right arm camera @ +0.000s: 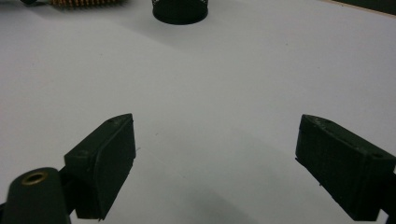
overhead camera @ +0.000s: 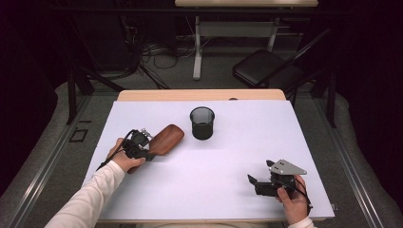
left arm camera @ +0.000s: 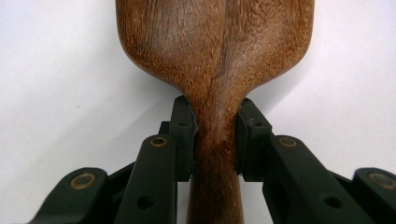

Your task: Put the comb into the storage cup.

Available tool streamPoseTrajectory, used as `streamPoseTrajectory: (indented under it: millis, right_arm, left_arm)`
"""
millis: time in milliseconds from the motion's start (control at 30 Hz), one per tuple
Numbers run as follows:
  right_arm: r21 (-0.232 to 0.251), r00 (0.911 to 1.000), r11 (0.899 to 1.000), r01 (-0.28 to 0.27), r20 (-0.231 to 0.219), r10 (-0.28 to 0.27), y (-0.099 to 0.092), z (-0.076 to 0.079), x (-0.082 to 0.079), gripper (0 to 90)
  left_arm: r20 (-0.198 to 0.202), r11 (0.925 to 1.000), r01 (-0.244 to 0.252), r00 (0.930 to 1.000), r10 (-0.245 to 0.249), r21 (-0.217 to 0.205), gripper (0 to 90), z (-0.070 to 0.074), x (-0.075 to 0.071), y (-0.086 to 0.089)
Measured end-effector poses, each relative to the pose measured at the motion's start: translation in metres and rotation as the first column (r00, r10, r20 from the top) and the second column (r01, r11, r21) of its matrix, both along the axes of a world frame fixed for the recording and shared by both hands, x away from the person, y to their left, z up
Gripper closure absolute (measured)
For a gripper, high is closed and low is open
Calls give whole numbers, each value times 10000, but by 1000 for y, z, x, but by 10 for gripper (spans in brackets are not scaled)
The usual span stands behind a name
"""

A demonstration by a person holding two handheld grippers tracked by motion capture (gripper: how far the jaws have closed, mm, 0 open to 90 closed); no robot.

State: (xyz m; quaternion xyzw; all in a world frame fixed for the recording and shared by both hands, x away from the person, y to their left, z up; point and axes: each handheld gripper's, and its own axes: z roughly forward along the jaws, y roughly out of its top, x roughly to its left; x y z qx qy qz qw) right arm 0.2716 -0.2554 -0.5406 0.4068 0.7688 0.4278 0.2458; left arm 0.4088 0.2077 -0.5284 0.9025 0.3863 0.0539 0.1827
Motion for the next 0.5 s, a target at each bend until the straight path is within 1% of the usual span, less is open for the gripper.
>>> streamPoseTrajectory:
  millis: [100, 333, 433, 500]
  right_arm:
    - [5, 10000, 10000, 3, -2, -3, 0, 0, 0, 118]
    - [26, 10000, 10000, 19, 2, -19, 0, 1, -1, 118]
    - [70, 10000, 9999, 84, 28, -85, -1, 0, 0, 118]
    - [52, 10000, 10000, 67, 24, -67, -1, 0, 0, 118]
  left_arm:
    - [-16, 10000, -20, 10000, 20, -83, 721, 0, 0, 1]
    - [122, 9994, -164, 9998, 168, -315, 721, 2, -1, 0]
    - [109, 9989, -208, 9997, 213, -419, 721, 3, -2, 0]
    - [187, 9986, -226, 9995, 235, -483, 721, 3, -3, 1]
